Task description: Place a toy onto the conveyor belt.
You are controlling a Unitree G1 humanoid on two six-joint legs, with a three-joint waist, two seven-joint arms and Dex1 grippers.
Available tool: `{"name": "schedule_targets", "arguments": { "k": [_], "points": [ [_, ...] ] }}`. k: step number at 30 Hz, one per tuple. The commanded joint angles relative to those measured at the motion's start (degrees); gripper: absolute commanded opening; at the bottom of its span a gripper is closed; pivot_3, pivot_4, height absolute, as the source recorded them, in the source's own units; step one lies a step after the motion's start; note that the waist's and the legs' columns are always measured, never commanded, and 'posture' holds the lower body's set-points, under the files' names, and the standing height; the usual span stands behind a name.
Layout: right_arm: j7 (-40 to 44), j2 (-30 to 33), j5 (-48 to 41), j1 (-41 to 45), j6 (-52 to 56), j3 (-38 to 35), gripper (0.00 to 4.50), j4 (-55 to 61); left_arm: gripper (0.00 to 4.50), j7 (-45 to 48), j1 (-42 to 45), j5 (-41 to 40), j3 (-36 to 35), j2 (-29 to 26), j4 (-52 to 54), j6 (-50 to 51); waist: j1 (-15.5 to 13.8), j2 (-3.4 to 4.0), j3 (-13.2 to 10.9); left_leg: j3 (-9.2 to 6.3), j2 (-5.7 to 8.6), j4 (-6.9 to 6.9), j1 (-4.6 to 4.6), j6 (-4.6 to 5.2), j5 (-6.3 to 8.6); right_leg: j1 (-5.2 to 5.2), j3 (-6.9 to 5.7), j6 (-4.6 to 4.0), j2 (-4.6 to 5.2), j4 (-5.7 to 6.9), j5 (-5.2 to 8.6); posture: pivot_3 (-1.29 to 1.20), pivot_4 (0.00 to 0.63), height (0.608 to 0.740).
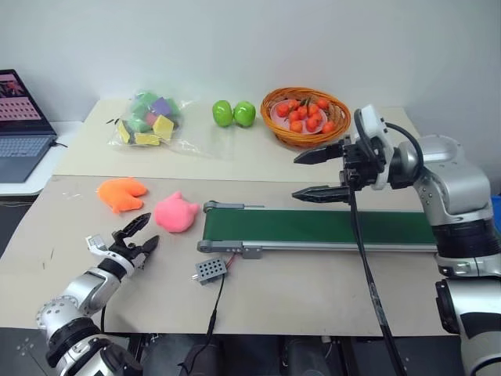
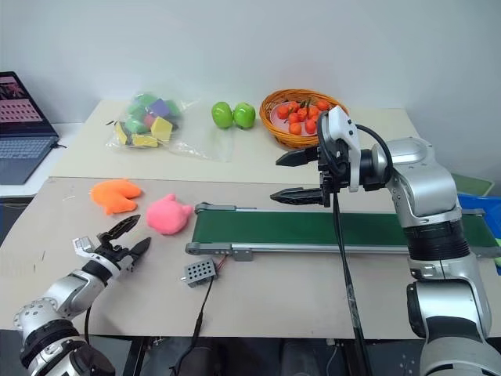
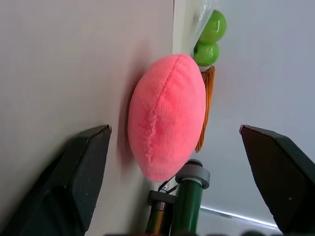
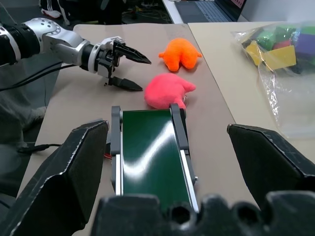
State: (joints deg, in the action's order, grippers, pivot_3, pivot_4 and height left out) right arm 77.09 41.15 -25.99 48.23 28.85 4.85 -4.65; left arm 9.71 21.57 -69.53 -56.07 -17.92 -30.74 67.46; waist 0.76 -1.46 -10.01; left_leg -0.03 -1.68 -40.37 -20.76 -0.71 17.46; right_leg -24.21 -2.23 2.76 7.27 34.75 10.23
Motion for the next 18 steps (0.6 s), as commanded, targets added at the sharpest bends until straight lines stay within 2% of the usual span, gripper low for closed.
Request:
{"name": "schedule_targets", "arguments": {
  "k": [1, 12, 18],
  "points": [
    [-0.4, 0.9, -1.1, 0.2, 0.5, -2.1, 4.5, 2.2, 4.49, 1.0, 1.4, 1.6, 2.2, -0.4, -3.5, -2.8, -0.2, 0.0, 0.0, 0.0, 0.0, 0.0, 0.0, -0.02, -0.01, 0.0, 0.0, 0.0, 0.0, 0.02, 0.0, 0.0, 0.15, 0.738],
    [-1.4, 1.0, -1.2, -0.5, 1.1, -2.4, 4.5, 3.5, 4.49, 6.6, 6.9, 8.7, 10.3, -1.6, -12.3, -9.1, -0.5, 0.05, 0.0, -0.01, 0.0, 0.0, 0.16, -0.1, -0.06, 0.09, 0.01, -0.03, 0.0, 0.15, 0.0, 0.0, 0.15, 0.738],
    [-1.7, 1.0, -1.2, -1.0, 1.4, -2.5, 4.5, 4.1, 4.49, 8.2, 9.2, 11.1, 12.3, -1.6, -15.7, -11.5, -0.8, 0.09, 0.1, -0.01, 0.01, 0.0, 0.15, -0.1, -0.06, 0.09, 0.01, -0.03, 0.01, 0.14, 0.0, 0.0, 0.15, 0.738]
  ]
}}
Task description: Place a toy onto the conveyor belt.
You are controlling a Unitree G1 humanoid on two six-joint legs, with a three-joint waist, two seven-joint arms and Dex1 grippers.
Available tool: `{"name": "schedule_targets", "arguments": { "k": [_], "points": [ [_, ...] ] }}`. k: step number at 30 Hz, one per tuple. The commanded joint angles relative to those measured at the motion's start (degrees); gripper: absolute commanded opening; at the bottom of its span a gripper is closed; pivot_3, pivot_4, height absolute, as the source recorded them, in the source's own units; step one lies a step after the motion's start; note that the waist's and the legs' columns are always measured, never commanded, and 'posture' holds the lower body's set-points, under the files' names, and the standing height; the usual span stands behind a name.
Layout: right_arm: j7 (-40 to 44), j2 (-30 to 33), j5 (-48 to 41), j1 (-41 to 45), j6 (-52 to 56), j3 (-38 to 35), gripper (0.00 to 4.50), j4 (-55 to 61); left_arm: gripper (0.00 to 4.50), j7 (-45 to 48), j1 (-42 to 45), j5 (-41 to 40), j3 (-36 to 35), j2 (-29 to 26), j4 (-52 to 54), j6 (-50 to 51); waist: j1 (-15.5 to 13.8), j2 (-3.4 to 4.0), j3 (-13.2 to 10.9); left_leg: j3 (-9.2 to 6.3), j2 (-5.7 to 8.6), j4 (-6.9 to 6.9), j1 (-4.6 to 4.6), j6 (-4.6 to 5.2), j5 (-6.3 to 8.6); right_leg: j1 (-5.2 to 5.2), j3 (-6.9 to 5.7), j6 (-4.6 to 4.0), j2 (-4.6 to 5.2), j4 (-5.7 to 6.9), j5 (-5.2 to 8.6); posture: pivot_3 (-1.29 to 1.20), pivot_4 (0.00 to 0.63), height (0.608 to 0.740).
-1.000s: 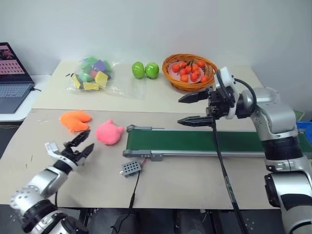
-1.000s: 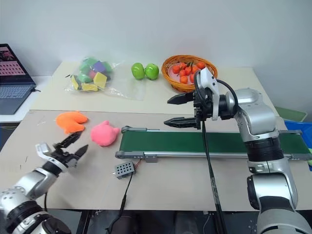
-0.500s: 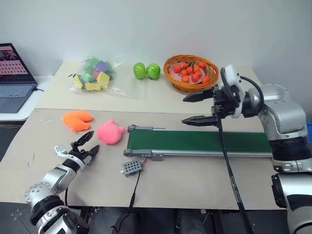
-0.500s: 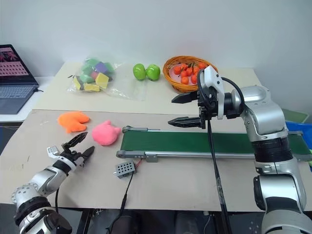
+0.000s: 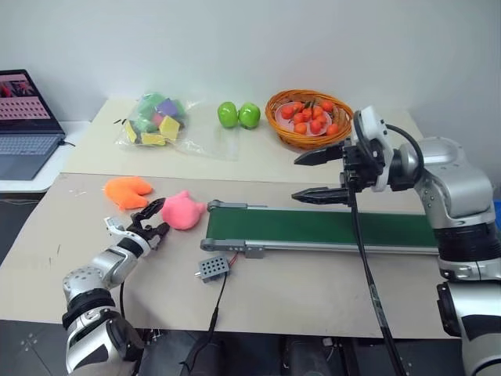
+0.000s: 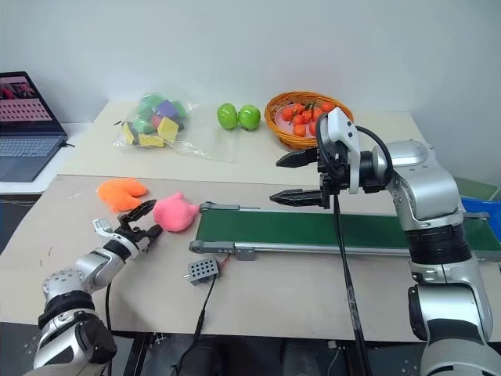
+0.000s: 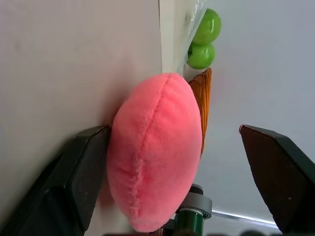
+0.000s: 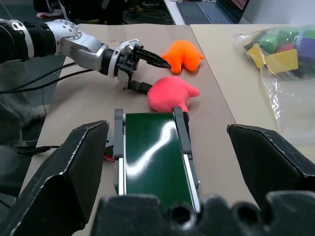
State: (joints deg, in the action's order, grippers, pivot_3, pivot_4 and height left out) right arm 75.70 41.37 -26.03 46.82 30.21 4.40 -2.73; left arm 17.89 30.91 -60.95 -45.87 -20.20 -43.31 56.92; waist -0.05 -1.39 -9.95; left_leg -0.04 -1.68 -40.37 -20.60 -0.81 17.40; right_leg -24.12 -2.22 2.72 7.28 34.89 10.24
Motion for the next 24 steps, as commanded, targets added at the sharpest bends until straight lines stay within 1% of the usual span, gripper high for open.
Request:
{"name": "schedule_targets", "arguments": {
  "k": [1, 2, 3, 4, 6, 7, 9, 10, 11, 12, 13, 14, 18, 20, 21, 24],
  "points": [
    [-0.4, 0.8, -1.2, 0.3, 0.0, -2.1, 4.5, 2.3, 4.23, -0.1, 0.0, 2.8, 2.1, 0.8, -3.6, -1.4, 0.0, 0.03, 0.0, 0.0, 0.0, 0.0, 0.0, 0.0, 0.0, 0.0, 0.0, 0.0, 0.0, 0.0, 0.0, 0.0, 0.15, 0.738],
    [-0.5, 0.8, -1.2, 0.2, 0.0, -2.1, 4.5, 2.3, 3.95, -0.1, 0.1, 3.1, 2.2, 0.7, -4.1, -1.7, 0.0, 0.05, 0.0, 0.0, 0.0, 0.0, 0.01, 0.0, 0.0, 0.0, 0.0, 0.0, 0.0, 0.0, 0.0, 0.0, 0.15, 0.738],
    [-0.6, 0.7, -1.2, 0.2, -0.1, -2.1, 4.5, 2.3, 3.79, 0.0, 0.2, 3.3, 2.3, 0.6, -4.5, -2.0, 0.0, 0.05, 0.0, 0.0, 0.0, 0.0, 0.0, 0.0, 0.0, 0.0, 0.0, 0.0, 0.0, 0.0, 0.0, 0.0, 0.15, 0.738],
    [-0.6, 0.8, -1.1, 0.0, -0.1, -2.2, 4.5, 2.3, 3.44, -0.3, 0.2, 3.7, 2.2, 0.4, -5.1, -2.7, 0.1, 0.06, 0.0, 0.0, 0.0, 0.0, 0.0, 0.0, 0.0, 0.0, 0.0, 0.0, 0.0, 0.0, 0.0, 0.0, 0.15, 0.738],
    [-0.6, 0.8, -1.1, -0.2, -0.2, -2.2, 4.5, 2.3, 2.55, -0.3, 0.0, 4.1, 1.8, -0.1, -5.8, -3.5, 0.3, 0.12, 0.1, 0.01, 0.0, 0.03, 0.0, 0.01, 0.0, 0.0, 0.0, 0.0, 0.0, -0.01, 0.0, 0.0, 0.15, 0.738],
    [-0.6, 0.8, -1.1, -0.2, -0.3, -2.2, 4.5, 2.3, 2.31, -0.2, 0.0, 4.2, 1.7, -0.3, -6.0, -3.7, 0.4, 0.15, 0.1, 0.01, 0.0, 0.06, 0.01, 0.0, 0.0, -0.01, 0.0, 0.0, 0.0, -0.02, 0.0, 0.0, 0.15, 0.738],
    [-0.5, 0.7, -1.0, -0.1, -0.3, -2.1, 4.5, 2.2, 1.4, -0.1, -0.2, 4.0, 1.3, -0.6, -6.0, -3.9, 0.7, 0.28, 0.2, 0.01, 0.0, 0.11, 0.05, 0.0, 0.0, -0.01, 0.01, 0.0, 0.0, -0.02, 0.0, 0.0, 0.15, 0.738],
    [-0.5, 0.7, -1.0, -0.1, -0.3, -2.0, 4.5, 2.2, 1.01, 0.0, -0.3, 4.0, 1.1, -0.7, -6.0, -4.0, 0.8, 0.36, 0.2, 0.01, 0.0, 0.14, 0.08, 0.0, 0.0, 0.0, 0.01, 0.0, 0.0, -0.01, 0.0, 0.0, 0.15, 0.738],
    [-0.5, 0.7, -1.0, 0.0, -0.3, -2.0, 4.5, 2.1, 0.75, 0.1, -0.4, 3.8, 1.0, -0.8, -5.9, -3.9, 0.8, 0.44, 0.3, 0.02, -0.01, 0.14, 0.11, 0.0, 0.0, 0.02, 0.02, 0.0, 0.0, -0.01, 0.0, 0.0, 0.15, 0.738],
    [-0.5, 0.6, -1.0, 0.1, -0.4, -1.9, 4.5, 2.0, 0.36, 0.1, -0.3, 3.7, 0.9, -0.8, -5.8, -4.1, 0.8, 0.5, 0.3, 0.03, 0.0, 0.16, 0.19, 0.0, 0.0, 0.06, 0.04, 0.0, 0.0, -0.02, 0.01, 0.0, 0.15, 0.738],
    [-0.4, 0.6, -0.9, 0.1, -0.4, -1.9, 4.5, 1.9, 0.14, -0.1, -0.3, 3.7, 0.7, -0.7, -5.7, -4.5, 0.8, 0.53, 0.3, 0.05, 0.0, 0.17, 0.27, 0.0, 0.0, 0.1, 0.07, -0.01, 0.0, -0.05, 0.02, 0.0, 0.15, 0.738],
    [-0.4, 0.6, -0.9, 0.2, -0.5, -1.8, 4.5, 1.8, 0.03, 0.0, -0.4, 3.5, 0.5, -0.7, -5.2, -4.7, 0.9, 0.53, 0.3, 0.06, 0.0, 0.18, 0.33, 0.0, 0.0, 0.12, 0.08, -0.04, 0.0, -0.1, 0.05, 0.0, 0.15, 0.738],
    [-0.2, 0.4, -0.6, 0.3, -0.7, -1.5, 4.5, 1.5, 0.03, 1.0, -0.3, 2.6, 0.2, -0.7, -1.1, -5.3, 1.1, 0.52, 0.3, 0.05, -0.01, 0.21, 0.37, -0.04, -0.02, 0.06, 0.09, -0.09, 0.0, 0.02, 0.07, 0.0, 0.15, 0.738],
    [-0.2, 0.3, -0.5, 0.4, -0.8, -1.4, 4.5, 1.3, 0.03, 2.2, -0.2, 3.8, 1.9, -0.9, 5.1, -7.5, 1.2, 0.45, 0.3, 0.05, -0.01, 0.23, 0.35, -0.06, -0.03, 0.02, 0.09, -0.09, 0.0, 0.03, 0.07, 0.0, 0.15, 0.738],
    [-0.2, 0.2, -0.5, 0.4, -0.8, -1.3, 4.5, 1.3, 0.03, 2.4, -0.2, 4.1, 2.5, -0.9, 6.7, -8.2, 1.1, 0.3, 0.2, 0.04, -0.02, 0.25, 0.31, -0.06, -0.03, -0.02, 0.09, -0.1, -0.01, 0.02, 0.07, 0.0, 0.15, 0.738],
    [-0.2, 0.3, -0.5, 0.1, -0.8, -1.4, 4.5, 1.5, 0.03, 3.2, 0.8, 10.1, 7.4, -1.1, 17.9, -17.7, 0.9, 0.06, 0.1, 0.02, -0.02, 0.29, 0.12, -0.19, -0.11, -0.13, 0.07, -0.12, -0.01, 0.02, 0.05, 0.0, 0.15, 0.738]
  ]
}}
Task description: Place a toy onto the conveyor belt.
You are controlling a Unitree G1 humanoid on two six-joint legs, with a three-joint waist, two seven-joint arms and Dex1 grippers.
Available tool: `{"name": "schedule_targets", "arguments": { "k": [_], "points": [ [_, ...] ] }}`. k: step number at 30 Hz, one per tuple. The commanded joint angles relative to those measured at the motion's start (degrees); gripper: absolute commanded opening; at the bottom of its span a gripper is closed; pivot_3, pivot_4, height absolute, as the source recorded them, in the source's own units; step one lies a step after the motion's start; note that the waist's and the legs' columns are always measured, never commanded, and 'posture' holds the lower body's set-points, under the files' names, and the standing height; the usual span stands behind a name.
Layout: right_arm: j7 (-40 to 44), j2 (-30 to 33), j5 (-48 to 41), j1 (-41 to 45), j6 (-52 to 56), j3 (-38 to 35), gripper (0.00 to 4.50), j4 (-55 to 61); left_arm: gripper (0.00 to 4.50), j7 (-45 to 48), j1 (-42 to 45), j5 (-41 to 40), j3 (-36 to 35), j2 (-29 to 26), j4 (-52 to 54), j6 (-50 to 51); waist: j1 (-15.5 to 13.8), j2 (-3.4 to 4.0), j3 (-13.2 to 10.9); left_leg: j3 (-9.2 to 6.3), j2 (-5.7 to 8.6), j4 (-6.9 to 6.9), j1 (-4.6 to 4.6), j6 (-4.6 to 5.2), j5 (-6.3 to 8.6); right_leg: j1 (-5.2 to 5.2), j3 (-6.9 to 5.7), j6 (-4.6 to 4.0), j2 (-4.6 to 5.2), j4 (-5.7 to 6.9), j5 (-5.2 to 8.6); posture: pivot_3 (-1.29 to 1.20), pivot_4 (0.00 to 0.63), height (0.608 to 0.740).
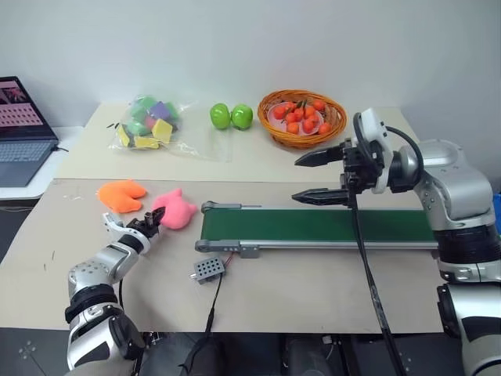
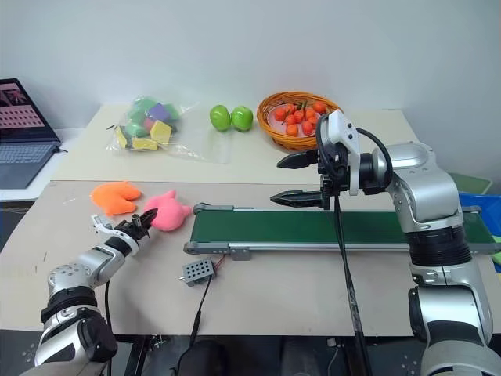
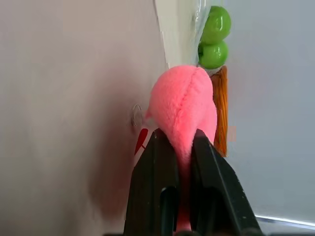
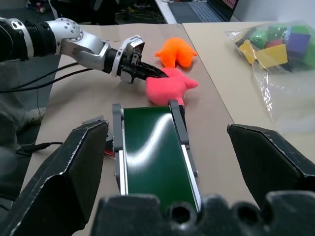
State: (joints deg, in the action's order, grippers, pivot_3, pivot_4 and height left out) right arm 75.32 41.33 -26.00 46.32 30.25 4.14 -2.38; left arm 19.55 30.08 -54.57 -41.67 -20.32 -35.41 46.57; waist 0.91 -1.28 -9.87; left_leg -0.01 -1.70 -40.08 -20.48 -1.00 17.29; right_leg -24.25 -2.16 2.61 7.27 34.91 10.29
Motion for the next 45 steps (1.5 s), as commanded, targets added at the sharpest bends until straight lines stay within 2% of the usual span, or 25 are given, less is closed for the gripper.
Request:
{"name": "schedule_targets", "arguments": {
  "k": [1, 3, 6, 10, 13, 17, 19, 21, 24, 29, 32, 45],
  "points": [
    [0.1, 0.4, -0.6, 0.5, -0.8, -1.2, 4.5, 1.3, 0.03, 0.5, 2.9, 5.8, 5.2, -0.9, 14.2, -10.0, -0.1, -0.08, 0.0, -0.01, 0.0, 0.0, -0.05, -0.03, -0.02, -0.04, -0.01, -0.01, 0.0, 0.0, -0.01, 0.0, 0.15, 0.738],
    [0.1, 0.4, -0.6, 0.3, -0.8, -1.2, 4.5, 1.4, 0.03, -0.7, 4.6, 9.1, 9.1, -1.1, 20.5, -12.7, -0.4, -0.13, 0.0, -0.02, 0.0, -0.02, -0.25, -0.09, -0.05, -0.09, -0.05, -0.01, 0.0, -0.08, -0.01, 0.0, 0.15, 0.738],
    [-0.1, 0.5, -0.6, -0.1, -0.8, -1.4, 4.5, 1.7, 0.03, 0.7, 6.6, 16.9, 19.2, -3.3, 32.6, -16.6, -0.9, -0.14, 0.0, -0.09, 0.01, -0.04, -0.65, -0.23, -0.13, -0.21, -0.1, 0.04, 0.0, -0.45, -0.05, 0.0, 0.15, 0.738],
    [-0.3, 0.5, -0.7, -0.7, -0.8, -1.5, 4.5, 2.1, 0.03, 2.7, 5.5, 27.4, 30.5, -5.4, 40.8, -22.6, -1.0, -0.11, 0.0, -0.01, 0.1, 0.0, -0.74, -0.14, -0.05, -0.19, -0.05, 0.18, 0.03, -0.87, -0.13, 0.0, 0.15, 0.738],
    [-0.6, 0.5, -0.8, -1.0, -0.7, -1.6, 4.5, 2.3, 0.03, 4.0, 3.1, 36.2, 37.8, -7.1, 44.7, -28.7, -1.0, -0.11, 0.0, 0.0, 0.12, 0.13, -0.74, -0.08, -0.01, -0.21, -0.05, 0.18, 0.04, -0.94, -0.13, 0.0, 0.15, 0.738],
    [-1.0, 0.7, -0.9, -1.8, -0.5, -2.0, 4.5, 3.1, 0.03, 6.4, -2.7, 54.4, 49.4, -13.1, 46.8, -44.4, -0.5, -0.1, 0.0, 0.01, 0.09, 0.26, -0.73, -0.07, -0.01, -0.29, -0.06, 0.18, 0.02, -0.95, -0.11, 0.0, 0.15, 0.738],
    [-1.3, 0.7, -1.0, -2.2, -0.4, -2.2, 4.5, 3.4, 0.03, 6.6, -4.9, 60.5, 52.5, -15.4, 45.8, -51.3, -0.5, -0.09, 0.0, 0.03, 0.09, 0.25, -0.73, -0.05, -0.01, -0.29, -0.06, 0.18, 0.02, -0.95, -0.11, 0.0, 0.15, 0.738],
    [-1.6, 0.8, -1.1, -2.6, -0.3, -2.4, 4.5, 3.8, 0.03, 6.1, -6.3, 65.3, 54.2, -17.0, 45.4, -57.2, -0.6, -0.09, 0.0, 0.03, 0.08, 0.25, -0.72, 0.33, 0.21, -0.28, -0.06, 0.18, 0.02, -0.94, -0.11, 0.0, 0.15, 0.738],
    [-2.2, 1.0, -1.4, -3.3, 0.2, -2.9, 4.5, 4.8, 0.03, 4.7, -7.5, 72.9, 56.3, -18.8, 45.3, -64.8, -0.9, -0.09, 0.0, 0.02, 0.07, 0.24, -0.72, 0.38, 0.24, -0.28, -0.07, 0.18, 0.02, -0.93, -0.11, 0.0, 0.15, 0.738],
    [-3.2, 1.0, -1.8, -4.5, 0.8, -3.3, 4.5, 6.4, 0.03, 0.6, -9.4, 83.8, 59.2, -18.8, 40.9, -71.1, -1.4, -0.07, 0.0, 0.04, 0.07, 0.22, -0.72, 0.42, 0.26, -0.28, -0.07, 0.19, 0.02, -0.93, -0.11, 0.0, 0.15, 0.738],
    [-3.6, 1.0, -2.0, -4.6, 1.1, -3.5, 4.5, 6.8, 0.03, -0.7, -10.7, 87.5, 61.0, -18.5, 38.0, -74.2, -1.5, -0.07, 0.0, 0.04, 0.07, 0.22, -0.71, 0.43, 0.27, -0.28, -0.08, 0.19, 0.02, -0.91, -0.1, 0.0, 0.15, 0.738],
    [-2.8, 3.4, -2.0, -5.7, 2.7, -4.1, 4.5, 7.8, 0.03, -2.5, -12.3, 91.8, 62.4, -17.8, 32.0, -79.0, -1.6, 0.52, 0.3, 0.05, 0.07, 0.16, -0.51, 0.48, 0.29, -0.06, -0.08, 0.2, 0.02, -0.84, -0.1, 0.0, 0.15, 0.738]
  ]
}}
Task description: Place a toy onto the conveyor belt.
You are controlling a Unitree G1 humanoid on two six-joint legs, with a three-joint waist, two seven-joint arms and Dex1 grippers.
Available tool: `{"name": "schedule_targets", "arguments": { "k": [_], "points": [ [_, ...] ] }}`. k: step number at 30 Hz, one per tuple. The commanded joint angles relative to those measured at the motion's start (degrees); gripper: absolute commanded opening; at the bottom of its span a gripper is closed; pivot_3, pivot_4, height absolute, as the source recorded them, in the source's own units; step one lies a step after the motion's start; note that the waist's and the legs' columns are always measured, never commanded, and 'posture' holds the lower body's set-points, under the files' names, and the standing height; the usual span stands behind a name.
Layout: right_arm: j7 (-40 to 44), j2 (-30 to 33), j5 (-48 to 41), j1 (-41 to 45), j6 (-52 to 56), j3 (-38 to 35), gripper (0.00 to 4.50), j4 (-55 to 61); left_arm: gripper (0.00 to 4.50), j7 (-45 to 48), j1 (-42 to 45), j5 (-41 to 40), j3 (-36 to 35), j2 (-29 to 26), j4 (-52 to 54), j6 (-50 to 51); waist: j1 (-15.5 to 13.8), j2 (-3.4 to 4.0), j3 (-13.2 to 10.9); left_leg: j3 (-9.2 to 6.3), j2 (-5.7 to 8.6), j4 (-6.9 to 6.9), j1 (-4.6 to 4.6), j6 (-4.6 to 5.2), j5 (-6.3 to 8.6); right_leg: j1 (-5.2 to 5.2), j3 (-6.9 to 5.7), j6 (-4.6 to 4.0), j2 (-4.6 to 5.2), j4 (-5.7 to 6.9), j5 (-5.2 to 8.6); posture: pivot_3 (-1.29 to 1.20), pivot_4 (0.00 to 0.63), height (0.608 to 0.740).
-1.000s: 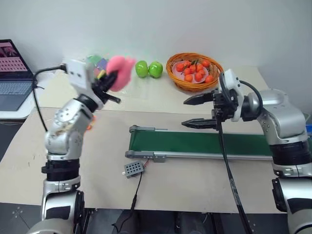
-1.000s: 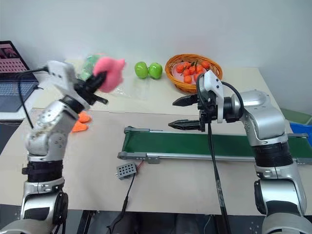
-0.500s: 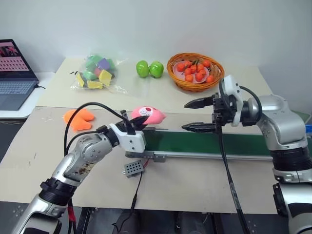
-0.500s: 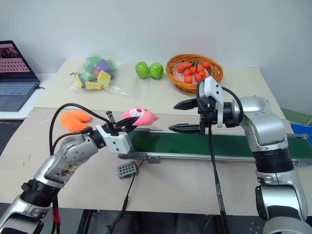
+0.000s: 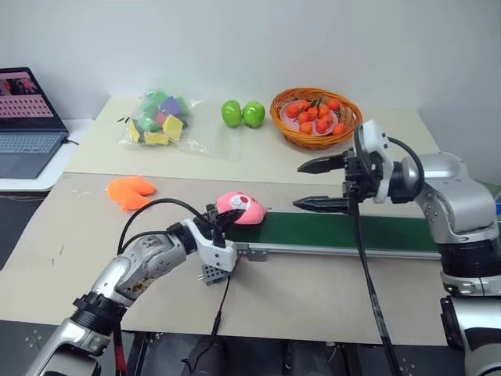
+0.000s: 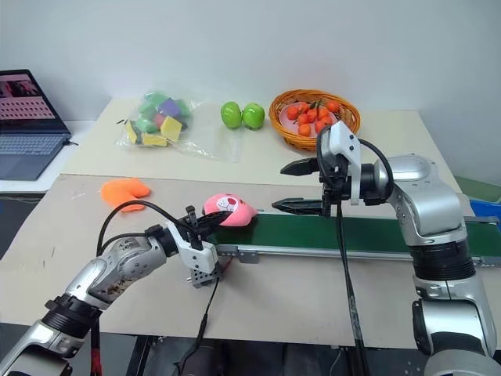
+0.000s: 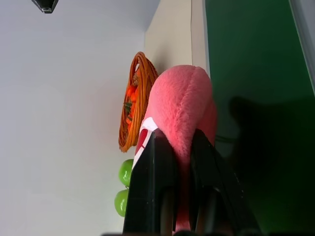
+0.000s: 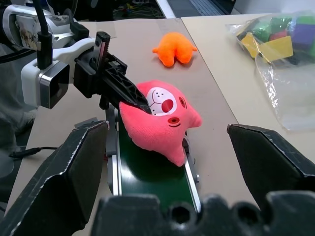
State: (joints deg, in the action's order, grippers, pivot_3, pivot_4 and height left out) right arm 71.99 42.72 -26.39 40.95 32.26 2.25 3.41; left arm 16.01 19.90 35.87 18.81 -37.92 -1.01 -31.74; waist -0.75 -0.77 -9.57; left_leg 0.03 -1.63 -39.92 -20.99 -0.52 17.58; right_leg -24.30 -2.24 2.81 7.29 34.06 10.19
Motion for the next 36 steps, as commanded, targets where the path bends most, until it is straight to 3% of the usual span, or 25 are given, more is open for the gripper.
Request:
{"name": "schedule_targets", "arguments": {
  "k": [1, 17, 27, 36],
  "points": [
    [1.0, 2.9, -0.9, -0.8, 0.3, -1.9, 4.5, 1.8, 0.03, 1.2, -2.4, 1.4, 1.9, -0.4, -2.3, -0.9, 0.1, 0.01, 0.0, 0.0, -0.01, -0.02, 0.02, 0.0, 0.0, 0.01, 0.0, 0.0, 0.0, 0.02, 0.0, 0.0, 0.15, 0.738],
    [1.2, 4.7, 0.0, -2.3, -1.1, -1.8, 4.5, 1.0, 0.03, 9.1, -5.5, -4.6, -5.3, -3.2, 9.6, 3.7, 0.6, 0.03, 0.0, 0.11, -0.09, -0.14, 0.03, 0.01, 0.0, -0.03, 0.03, 0.0, -0.01, 0.12, 0.0, 0.0, 0.15, 0.738],
    [0.9, 3.9, 0.1, -1.9, -1.7, -1.4, 4.5, 0.4, 0.03, 11.6, -6.5, -5.1, -6.0, -3.6, 9.4, 5.5, 0.3, 0.03, 0.0, 0.11, -0.08, -0.14, 0.0, 0.01, 0.0, -0.05, 0.03, 0.0, -0.01, 0.1, 0.0, 0.0, 0.15, 0.738],
    [0.9, 4.4, 0.1, -1.9, -1.9, -1.9, 4.5, 0.2, 3.17, 14.6, -7.2, -7.1, -5.3, -3.1, 6.9, 7.5, 0.2, 0.04, 0.0, 0.11, -0.08, -0.15, 0.0, 0.02, 0.0, -0.05, 0.03, 0.0, -0.01, 0.11, 0.0, 0.0, 0.15, 0.738]
  ]
}}
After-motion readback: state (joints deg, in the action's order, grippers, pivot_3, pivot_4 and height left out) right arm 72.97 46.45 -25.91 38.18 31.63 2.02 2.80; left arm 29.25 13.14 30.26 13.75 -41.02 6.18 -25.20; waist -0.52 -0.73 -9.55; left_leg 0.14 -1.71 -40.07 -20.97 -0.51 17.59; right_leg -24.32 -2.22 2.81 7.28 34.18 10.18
